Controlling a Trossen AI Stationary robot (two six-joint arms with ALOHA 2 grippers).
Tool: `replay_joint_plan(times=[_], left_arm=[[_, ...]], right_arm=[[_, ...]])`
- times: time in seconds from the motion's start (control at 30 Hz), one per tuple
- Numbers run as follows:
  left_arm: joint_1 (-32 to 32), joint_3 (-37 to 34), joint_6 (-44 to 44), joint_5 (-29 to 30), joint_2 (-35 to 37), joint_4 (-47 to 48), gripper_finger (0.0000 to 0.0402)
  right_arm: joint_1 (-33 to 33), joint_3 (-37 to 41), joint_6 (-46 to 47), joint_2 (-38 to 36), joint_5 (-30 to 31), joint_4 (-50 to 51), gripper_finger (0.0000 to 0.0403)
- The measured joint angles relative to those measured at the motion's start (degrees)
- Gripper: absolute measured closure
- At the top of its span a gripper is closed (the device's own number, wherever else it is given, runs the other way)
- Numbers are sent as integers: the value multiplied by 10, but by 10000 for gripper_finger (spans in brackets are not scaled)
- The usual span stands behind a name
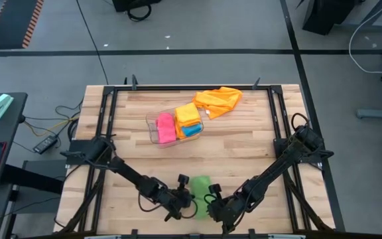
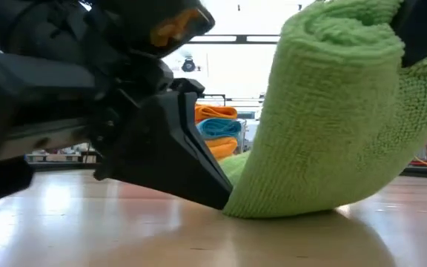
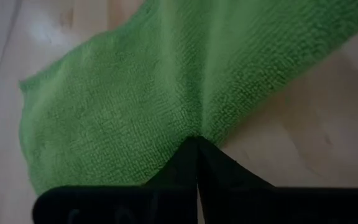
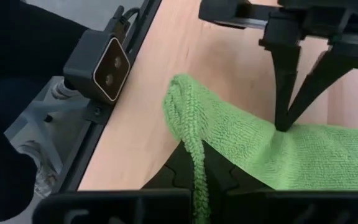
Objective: Fold microfiber towels
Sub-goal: Fold the green microfiber cloth
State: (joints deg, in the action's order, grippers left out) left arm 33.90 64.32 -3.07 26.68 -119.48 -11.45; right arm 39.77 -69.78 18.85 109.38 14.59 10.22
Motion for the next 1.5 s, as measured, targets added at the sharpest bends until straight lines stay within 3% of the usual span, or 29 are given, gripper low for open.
replay_joint_plan(times=[0.33, 0.57, 0.87, 1.03, 1.2, 1.5], left_arm=[[17, 2, 80, 73, 12, -16, 375], [5, 0, 80, 84, 17, -4, 395], [-24, -60, 50, 47, -2, -121, 384], [-22, -61, 63, 46, -1, -122, 395], [-22, -66, 55, 45, -1, -125, 379], [-23, -66, 53, 45, -1, -124, 395]], right_arm=[[-33, 0, 12, -3, -80, -1, 393], [-49, -1, 22, -25, -128, 0, 393], [-56, -1, 23, -25, -142, 5, 393], [-67, 5, 24, -25, -130, 8, 393], [-87, 32, 24, -25, -116, 9, 393], [-128, 38, 7, -26, -132, 20, 393]])
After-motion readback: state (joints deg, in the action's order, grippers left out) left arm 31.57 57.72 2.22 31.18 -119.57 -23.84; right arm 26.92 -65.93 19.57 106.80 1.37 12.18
